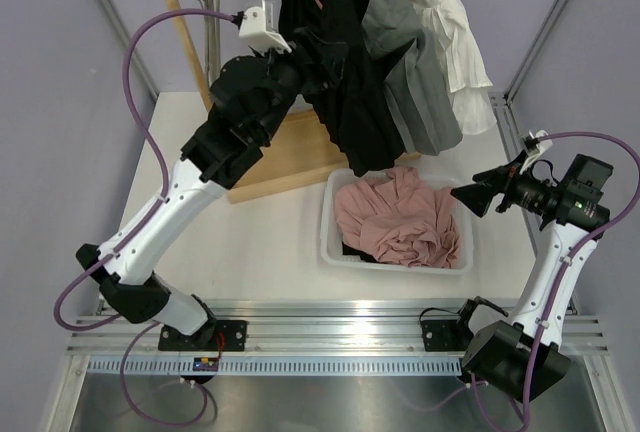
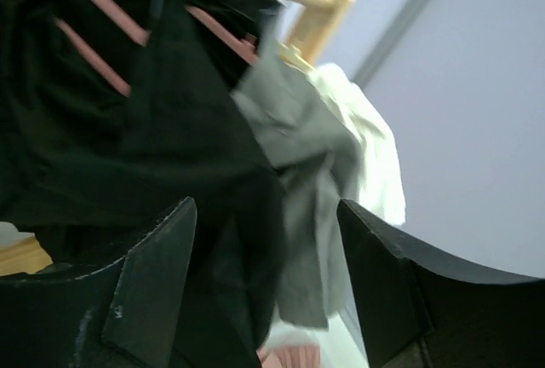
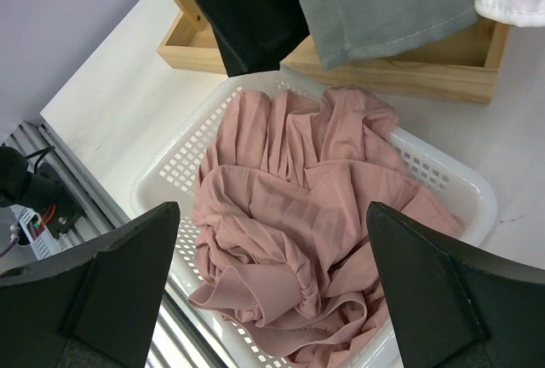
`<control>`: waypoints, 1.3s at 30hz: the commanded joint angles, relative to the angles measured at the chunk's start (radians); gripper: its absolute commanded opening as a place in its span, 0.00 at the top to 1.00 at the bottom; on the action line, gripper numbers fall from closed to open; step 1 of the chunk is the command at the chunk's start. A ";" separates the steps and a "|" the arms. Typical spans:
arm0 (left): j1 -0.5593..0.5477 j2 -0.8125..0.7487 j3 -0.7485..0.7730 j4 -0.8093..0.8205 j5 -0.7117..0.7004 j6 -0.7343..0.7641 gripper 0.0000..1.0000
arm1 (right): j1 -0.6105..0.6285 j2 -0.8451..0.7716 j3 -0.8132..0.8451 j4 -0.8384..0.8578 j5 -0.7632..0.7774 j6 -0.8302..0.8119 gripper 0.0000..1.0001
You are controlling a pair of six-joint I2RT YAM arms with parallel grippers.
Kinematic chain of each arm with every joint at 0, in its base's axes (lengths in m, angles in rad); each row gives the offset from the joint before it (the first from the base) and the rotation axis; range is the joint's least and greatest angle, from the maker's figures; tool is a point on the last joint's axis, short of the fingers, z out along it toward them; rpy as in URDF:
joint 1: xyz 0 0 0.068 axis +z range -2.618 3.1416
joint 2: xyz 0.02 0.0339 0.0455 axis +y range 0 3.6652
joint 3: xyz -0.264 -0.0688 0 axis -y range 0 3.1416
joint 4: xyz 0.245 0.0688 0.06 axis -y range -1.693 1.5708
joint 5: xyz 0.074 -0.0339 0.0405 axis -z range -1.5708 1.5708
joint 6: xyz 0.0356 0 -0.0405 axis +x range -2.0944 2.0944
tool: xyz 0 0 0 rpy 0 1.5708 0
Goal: Remove the skirt from the hanger
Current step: Place the skirt in the bin, then pick up the hanger from the clothesline.
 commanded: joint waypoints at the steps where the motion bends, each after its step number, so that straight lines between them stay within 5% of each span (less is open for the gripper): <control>1: 0.098 0.073 0.050 0.022 -0.021 -0.118 0.32 | -0.003 0.000 0.041 -0.037 -0.058 -0.040 0.00; 8: 0.204 0.275 0.270 0.108 -0.020 -0.208 0.44 | -0.003 -0.006 0.030 -0.040 -0.061 -0.048 0.01; 14: 0.259 0.363 0.317 0.180 -0.074 -0.332 0.56 | -0.005 0.002 0.035 -0.071 -0.071 -0.079 0.01; 22: 0.264 0.357 0.281 0.298 -0.103 -0.366 0.43 | -0.005 -0.004 0.035 -0.086 -0.077 -0.095 0.01; 32: 0.294 0.397 0.308 0.235 -0.151 -0.426 0.56 | -0.005 -0.008 0.038 -0.108 -0.084 -0.117 0.01; 39: 0.306 0.484 0.444 0.164 -0.113 -0.443 0.54 | -0.005 -0.006 0.041 -0.122 -0.090 -0.128 0.01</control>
